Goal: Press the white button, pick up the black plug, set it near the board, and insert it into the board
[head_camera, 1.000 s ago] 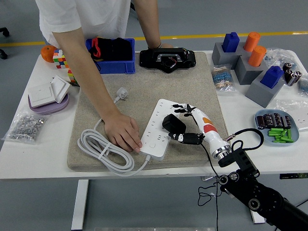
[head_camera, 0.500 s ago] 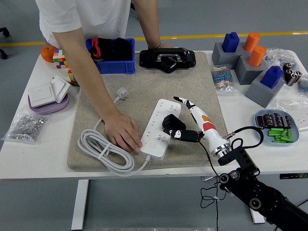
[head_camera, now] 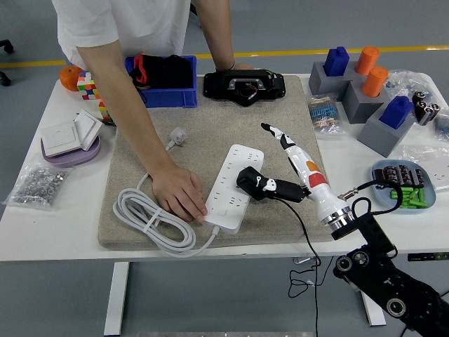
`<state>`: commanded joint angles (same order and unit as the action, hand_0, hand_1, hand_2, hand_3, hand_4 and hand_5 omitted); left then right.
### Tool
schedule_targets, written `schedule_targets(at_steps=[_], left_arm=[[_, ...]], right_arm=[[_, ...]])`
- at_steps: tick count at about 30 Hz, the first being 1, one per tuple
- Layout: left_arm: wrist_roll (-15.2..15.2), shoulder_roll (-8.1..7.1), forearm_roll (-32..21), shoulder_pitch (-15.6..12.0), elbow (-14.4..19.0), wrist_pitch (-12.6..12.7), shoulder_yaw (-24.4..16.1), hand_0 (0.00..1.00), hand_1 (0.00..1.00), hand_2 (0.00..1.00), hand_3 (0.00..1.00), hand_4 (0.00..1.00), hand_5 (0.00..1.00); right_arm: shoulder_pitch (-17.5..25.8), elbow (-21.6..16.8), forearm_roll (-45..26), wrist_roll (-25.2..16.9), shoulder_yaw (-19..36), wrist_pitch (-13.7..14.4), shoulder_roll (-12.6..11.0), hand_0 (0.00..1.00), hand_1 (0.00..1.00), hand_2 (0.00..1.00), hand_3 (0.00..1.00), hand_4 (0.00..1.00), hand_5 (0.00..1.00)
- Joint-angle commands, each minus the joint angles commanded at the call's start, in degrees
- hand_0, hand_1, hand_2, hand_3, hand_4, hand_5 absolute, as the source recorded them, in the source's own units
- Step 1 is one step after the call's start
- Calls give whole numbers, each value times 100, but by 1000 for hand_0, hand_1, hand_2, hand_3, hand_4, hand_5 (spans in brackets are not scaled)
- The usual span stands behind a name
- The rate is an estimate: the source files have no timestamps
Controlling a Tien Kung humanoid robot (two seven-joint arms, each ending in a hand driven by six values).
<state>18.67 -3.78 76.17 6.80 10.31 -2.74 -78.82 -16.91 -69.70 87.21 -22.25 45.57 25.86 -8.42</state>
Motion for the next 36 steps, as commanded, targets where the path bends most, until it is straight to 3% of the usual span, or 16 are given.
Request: schedule_targets(at_steps=[1, 6, 7, 13, 36], left_arm=[[1, 1, 1, 2, 0, -1, 3, 706, 662, 584, 677, 650, 275], [5, -1, 37, 10, 0, -9, 5, 706, 662, 584, 677, 650, 275], [4, -2, 42, 12, 0, -9, 6, 706, 662, 583, 678, 650, 274], [9, -6, 58, 31, 0, -17, 23, 706, 662, 583, 678, 650, 274], [13, -33, 60, 21, 0, -40, 90, 706, 662, 582, 679, 651, 273]], right_arm=[[75, -42, -39, -49, 7, -22, -66, 998, 912, 831, 792, 998, 707], [304, -24, -223, -128, -13, -183, -242, 998, 912, 831, 792, 998, 707], [318, -11, -239, -131, -16, -203, -252, 971, 876, 807, 753, 998, 797], [402, 79, -376, -91, -102, -359, -294, 971, 875, 814, 761, 998, 802], [-42, 438, -619, 117, -760, -412, 17, 973, 876, 815, 768, 998, 808]])
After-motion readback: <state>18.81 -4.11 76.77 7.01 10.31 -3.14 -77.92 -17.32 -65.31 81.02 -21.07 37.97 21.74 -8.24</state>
